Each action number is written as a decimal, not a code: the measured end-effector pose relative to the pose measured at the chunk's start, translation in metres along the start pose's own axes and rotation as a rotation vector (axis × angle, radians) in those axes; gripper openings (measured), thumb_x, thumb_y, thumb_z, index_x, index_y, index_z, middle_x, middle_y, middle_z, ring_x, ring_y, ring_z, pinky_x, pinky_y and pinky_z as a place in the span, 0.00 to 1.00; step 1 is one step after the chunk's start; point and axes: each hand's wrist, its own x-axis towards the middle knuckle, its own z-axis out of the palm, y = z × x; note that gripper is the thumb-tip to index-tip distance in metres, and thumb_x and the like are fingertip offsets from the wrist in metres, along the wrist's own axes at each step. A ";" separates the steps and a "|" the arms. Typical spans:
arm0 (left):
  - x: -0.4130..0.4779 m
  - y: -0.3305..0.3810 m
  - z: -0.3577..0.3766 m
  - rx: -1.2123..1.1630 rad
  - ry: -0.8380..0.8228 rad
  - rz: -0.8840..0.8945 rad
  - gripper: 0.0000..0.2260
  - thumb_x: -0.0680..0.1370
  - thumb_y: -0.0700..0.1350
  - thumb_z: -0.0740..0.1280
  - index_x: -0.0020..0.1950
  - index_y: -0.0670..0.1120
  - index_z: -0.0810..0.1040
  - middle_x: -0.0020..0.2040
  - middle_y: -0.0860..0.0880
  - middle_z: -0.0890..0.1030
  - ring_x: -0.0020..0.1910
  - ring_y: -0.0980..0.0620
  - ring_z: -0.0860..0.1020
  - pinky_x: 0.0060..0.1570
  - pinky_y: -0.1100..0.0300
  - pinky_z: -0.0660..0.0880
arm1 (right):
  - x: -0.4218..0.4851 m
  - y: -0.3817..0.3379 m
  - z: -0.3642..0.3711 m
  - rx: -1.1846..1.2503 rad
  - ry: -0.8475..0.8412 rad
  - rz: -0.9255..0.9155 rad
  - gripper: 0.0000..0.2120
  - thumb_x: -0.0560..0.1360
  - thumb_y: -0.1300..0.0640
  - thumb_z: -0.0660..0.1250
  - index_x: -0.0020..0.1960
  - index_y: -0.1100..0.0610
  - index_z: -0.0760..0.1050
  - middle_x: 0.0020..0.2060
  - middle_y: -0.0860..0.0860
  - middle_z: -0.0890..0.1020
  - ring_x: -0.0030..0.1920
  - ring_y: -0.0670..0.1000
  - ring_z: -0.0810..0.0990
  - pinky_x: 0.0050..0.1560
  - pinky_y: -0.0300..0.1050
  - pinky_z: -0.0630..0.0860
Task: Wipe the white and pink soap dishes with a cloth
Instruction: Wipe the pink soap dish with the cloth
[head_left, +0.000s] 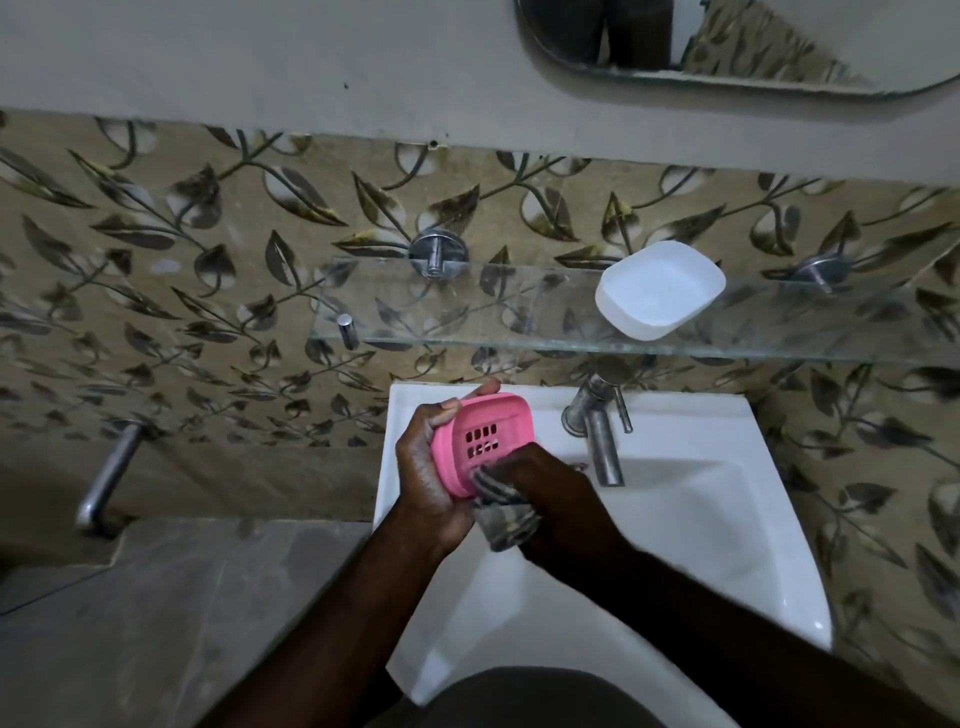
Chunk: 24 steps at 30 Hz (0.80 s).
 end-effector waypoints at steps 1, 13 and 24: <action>-0.001 0.001 -0.002 0.006 0.009 -0.003 0.28 0.67 0.51 0.62 0.64 0.39 0.77 0.59 0.37 0.78 0.55 0.40 0.75 0.52 0.51 0.72 | 0.000 0.008 -0.005 -0.056 -0.002 -0.006 0.15 0.68 0.68 0.72 0.53 0.58 0.81 0.46 0.54 0.81 0.48 0.54 0.80 0.47 0.44 0.77; 0.006 -0.004 0.003 -0.035 0.090 0.042 0.23 0.66 0.50 0.63 0.57 0.41 0.82 0.50 0.41 0.82 0.48 0.44 0.78 0.49 0.53 0.75 | 0.002 -0.006 0.006 0.086 0.081 0.088 0.09 0.69 0.60 0.67 0.48 0.51 0.78 0.43 0.49 0.80 0.43 0.50 0.80 0.41 0.46 0.78; 0.007 -0.002 0.011 -0.034 0.068 0.042 0.23 0.65 0.50 0.63 0.55 0.40 0.81 0.49 0.41 0.83 0.47 0.44 0.79 0.50 0.53 0.75 | 0.002 -0.019 0.016 0.145 0.202 0.157 0.08 0.68 0.58 0.65 0.46 0.49 0.75 0.40 0.45 0.78 0.37 0.41 0.77 0.36 0.31 0.73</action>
